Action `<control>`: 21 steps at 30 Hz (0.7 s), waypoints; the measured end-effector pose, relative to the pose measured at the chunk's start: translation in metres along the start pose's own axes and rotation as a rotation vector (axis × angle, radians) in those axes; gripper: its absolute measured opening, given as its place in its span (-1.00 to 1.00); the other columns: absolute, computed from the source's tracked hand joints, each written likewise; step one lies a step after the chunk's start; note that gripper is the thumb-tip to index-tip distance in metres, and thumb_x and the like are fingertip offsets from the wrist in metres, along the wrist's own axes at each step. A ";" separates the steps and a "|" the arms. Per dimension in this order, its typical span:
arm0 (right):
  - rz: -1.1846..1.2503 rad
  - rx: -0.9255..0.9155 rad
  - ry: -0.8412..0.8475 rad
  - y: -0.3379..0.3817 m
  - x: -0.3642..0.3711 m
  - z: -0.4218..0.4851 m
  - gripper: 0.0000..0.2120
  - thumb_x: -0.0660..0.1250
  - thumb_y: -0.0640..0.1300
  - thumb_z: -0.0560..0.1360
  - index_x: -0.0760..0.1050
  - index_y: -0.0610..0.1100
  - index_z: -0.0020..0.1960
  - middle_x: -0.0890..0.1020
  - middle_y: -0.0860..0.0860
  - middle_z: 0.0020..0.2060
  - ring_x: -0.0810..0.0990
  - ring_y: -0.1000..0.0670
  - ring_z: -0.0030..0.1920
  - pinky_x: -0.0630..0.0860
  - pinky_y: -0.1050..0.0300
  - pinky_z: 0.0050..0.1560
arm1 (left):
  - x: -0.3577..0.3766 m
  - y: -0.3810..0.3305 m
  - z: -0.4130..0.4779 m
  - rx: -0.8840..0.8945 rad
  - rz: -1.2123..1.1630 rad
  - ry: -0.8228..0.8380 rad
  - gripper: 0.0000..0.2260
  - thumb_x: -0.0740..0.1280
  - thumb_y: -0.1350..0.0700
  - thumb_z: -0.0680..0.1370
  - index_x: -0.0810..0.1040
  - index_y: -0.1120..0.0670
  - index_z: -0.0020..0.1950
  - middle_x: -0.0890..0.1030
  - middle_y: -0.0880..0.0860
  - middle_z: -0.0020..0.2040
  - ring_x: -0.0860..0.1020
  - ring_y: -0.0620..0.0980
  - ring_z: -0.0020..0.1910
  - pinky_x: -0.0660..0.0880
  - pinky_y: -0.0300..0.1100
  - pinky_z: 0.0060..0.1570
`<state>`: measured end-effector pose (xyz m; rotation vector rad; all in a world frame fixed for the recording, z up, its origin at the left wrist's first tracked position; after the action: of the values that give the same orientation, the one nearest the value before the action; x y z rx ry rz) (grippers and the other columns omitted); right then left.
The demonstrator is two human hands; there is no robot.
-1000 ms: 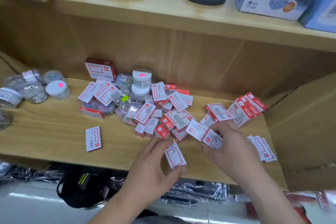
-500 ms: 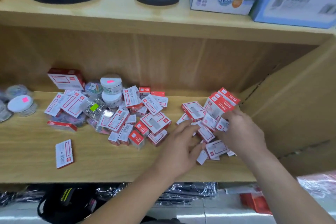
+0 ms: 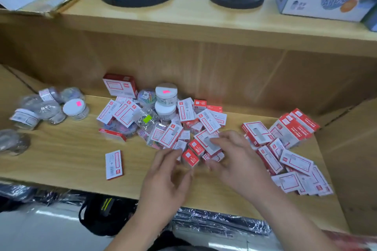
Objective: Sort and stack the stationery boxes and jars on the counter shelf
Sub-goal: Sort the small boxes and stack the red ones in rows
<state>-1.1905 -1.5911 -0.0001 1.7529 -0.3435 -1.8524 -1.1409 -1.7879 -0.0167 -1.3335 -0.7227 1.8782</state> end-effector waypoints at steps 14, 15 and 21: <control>-0.197 0.099 -0.110 -0.028 0.006 -0.012 -0.52 0.56 0.13 0.29 0.64 0.03 0.17 0.55 0.00 0.20 0.51 -0.13 0.24 0.60 -0.04 0.07 | 0.043 -0.025 0.036 0.201 0.536 0.241 -0.56 0.38 -0.17 0.50 0.44 -0.09 0.33 0.51 -0.05 0.04 0.61 0.02 -0.10 0.54 -0.09 -0.40; -0.230 0.100 -0.138 -0.029 0.002 -0.015 -0.53 0.60 0.06 0.29 0.64 0.01 0.17 0.54 -0.03 0.20 0.50 -0.14 0.24 0.61 -0.06 0.03 | 0.045 -0.026 0.036 0.208 0.567 0.239 -0.59 0.38 -0.19 0.48 0.46 -0.09 0.28 0.51 -0.04 0.01 0.60 0.03 -0.13 0.53 -0.10 -0.42; -0.263 0.178 -0.266 -0.033 -0.007 -0.036 -0.64 0.60 0.02 0.31 0.53 -0.07 -0.03 0.44 -0.01 -0.04 0.51 -0.16 -0.01 0.54 -0.01 -0.27 | 0.054 -0.034 0.033 0.229 0.633 0.220 -0.62 0.44 -0.16 0.46 0.50 -0.07 0.21 0.54 -0.01 -0.04 0.58 0.09 -0.13 0.52 -0.06 -0.32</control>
<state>-1.1624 -1.5533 -0.0159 1.7352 -0.4063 -2.3162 -1.1758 -1.7257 -0.0103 -1.7065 0.0479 2.1513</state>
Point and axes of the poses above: each hand's wrist, its own z-axis towards the middle knuckle, its own x-axis out of the palm, y = z × x, the point moved 8 cm from there along z, towards the middle knuckle
